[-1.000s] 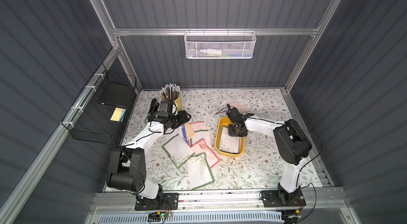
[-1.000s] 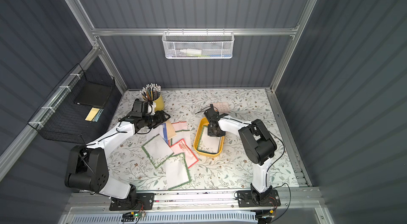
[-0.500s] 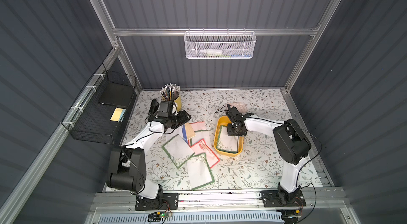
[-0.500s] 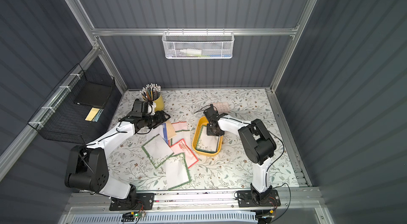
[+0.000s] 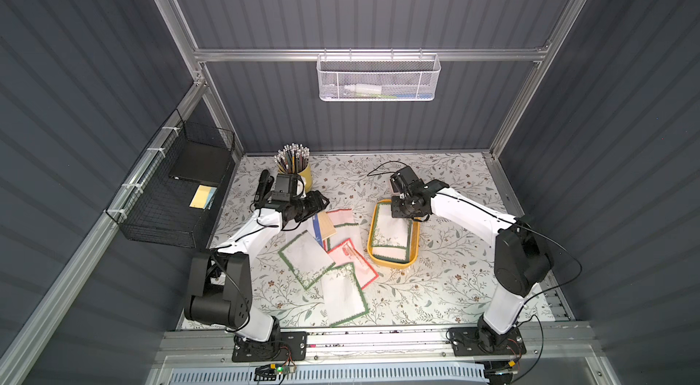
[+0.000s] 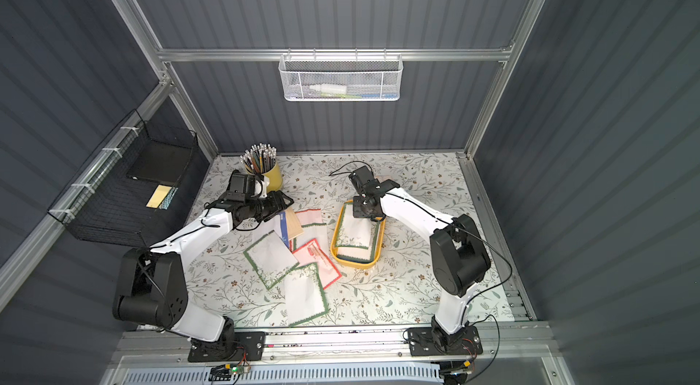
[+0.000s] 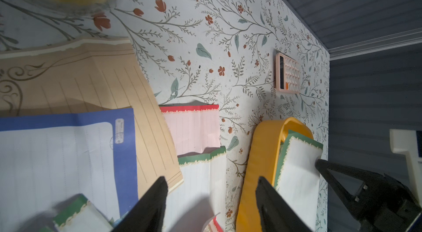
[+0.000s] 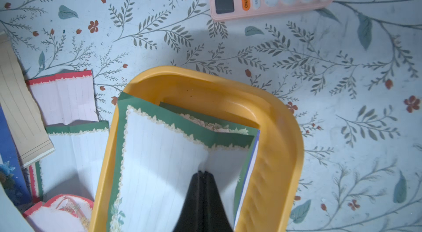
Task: Take out the stationery paper from the storage box
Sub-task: Pick up the stationery paper from the storage box.
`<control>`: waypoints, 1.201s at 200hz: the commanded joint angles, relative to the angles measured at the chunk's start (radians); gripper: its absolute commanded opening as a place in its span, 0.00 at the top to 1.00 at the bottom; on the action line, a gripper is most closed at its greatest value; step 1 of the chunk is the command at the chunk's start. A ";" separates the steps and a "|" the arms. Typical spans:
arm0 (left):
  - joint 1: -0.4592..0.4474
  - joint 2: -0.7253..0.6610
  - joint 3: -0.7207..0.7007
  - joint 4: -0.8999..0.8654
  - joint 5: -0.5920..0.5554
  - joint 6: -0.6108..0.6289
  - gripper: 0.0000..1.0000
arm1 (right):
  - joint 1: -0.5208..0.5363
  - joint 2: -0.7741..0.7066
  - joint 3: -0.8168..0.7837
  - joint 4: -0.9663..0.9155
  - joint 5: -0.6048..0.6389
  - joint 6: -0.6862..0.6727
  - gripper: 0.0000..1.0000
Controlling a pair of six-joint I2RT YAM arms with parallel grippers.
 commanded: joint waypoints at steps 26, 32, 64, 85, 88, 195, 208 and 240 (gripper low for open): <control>-0.008 0.029 -0.014 0.154 0.272 0.007 0.35 | 0.003 -0.025 0.025 -0.065 0.038 -0.023 1.00; -0.008 0.033 -0.014 0.171 0.296 0.004 0.35 | 0.002 -0.031 0.031 -0.066 0.037 -0.025 1.00; -0.012 0.039 -0.025 0.236 0.357 -0.025 0.36 | 0.003 -0.061 0.070 -0.084 0.045 -0.033 1.00; -0.017 0.046 -0.035 0.280 0.393 -0.042 0.36 | 0.002 -0.078 0.092 -0.098 0.053 -0.039 1.00; -0.019 0.047 -0.034 0.284 0.397 -0.045 0.36 | 0.003 -0.078 0.097 -0.101 0.054 -0.039 1.00; -0.128 0.143 -0.031 0.460 0.503 -0.129 0.37 | 0.000 -0.087 0.168 -0.105 0.047 -0.068 1.00; -0.142 0.153 -0.028 0.465 0.495 -0.129 0.38 | 0.000 -0.085 0.171 -0.100 0.045 -0.071 1.00; -0.179 0.172 -0.021 0.494 0.493 -0.142 0.39 | 0.000 -0.079 0.176 -0.094 0.038 -0.075 1.00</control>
